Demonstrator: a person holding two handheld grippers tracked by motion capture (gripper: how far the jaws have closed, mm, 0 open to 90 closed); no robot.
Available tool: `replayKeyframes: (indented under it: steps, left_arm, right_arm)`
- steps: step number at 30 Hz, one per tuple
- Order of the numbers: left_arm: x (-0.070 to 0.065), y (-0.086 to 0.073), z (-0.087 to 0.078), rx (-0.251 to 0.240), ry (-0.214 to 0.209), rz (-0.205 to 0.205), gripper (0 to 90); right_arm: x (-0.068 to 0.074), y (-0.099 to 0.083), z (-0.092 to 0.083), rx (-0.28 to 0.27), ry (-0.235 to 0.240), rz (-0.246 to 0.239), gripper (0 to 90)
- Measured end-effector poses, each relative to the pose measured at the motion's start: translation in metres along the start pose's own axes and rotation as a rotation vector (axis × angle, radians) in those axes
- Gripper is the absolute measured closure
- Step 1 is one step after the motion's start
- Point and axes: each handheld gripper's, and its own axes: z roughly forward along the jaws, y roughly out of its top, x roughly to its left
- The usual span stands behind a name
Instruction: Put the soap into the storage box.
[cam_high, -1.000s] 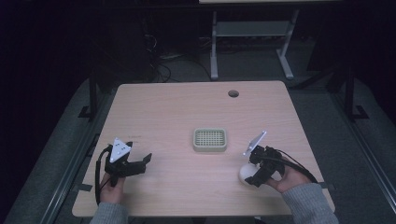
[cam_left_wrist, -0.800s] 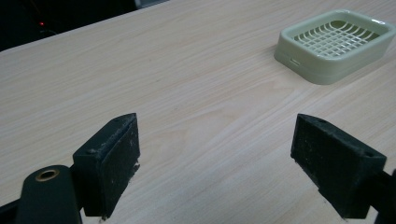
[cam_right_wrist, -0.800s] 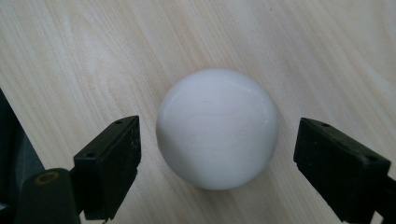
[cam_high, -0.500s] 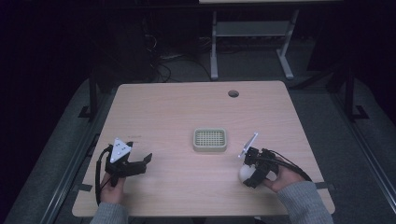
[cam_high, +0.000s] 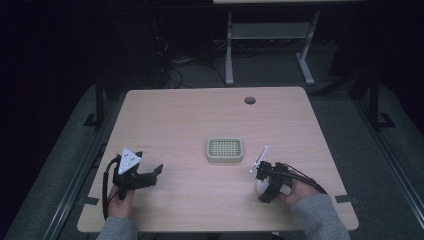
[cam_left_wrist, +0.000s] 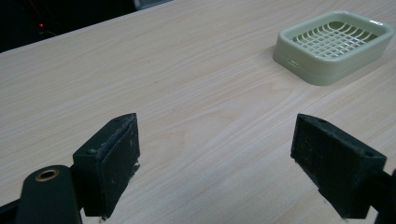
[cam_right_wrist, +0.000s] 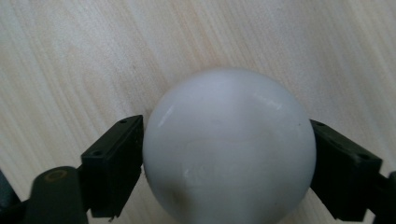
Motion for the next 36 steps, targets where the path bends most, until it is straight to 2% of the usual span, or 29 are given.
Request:
replayKeyframes:
  steps: [15,20,26,36]
  left_arm:
    - [0.001,0.0,0.0,-0.004,0.007,-0.011,15.2]
    - [0.001,0.001,0.001,-0.002,0.008,-0.006,15.2]
    - [0.0,0.001,0.001,0.004,0.007,-0.007,15.2]
    - [0.0,0.001,0.001,0.0,0.004,-0.008,15.2]
  right_arm:
    - [-0.004,-0.001,-0.001,-0.007,0.021,-0.01,21.8]
    - [-0.007,0.0,-0.009,-0.03,0.026,-0.004,21.9]
    - [-0.011,0.006,-0.021,-0.042,0.014,-0.01,21.9]
    - [-0.014,0.018,-0.027,-0.048,0.026,-0.023,21.9]
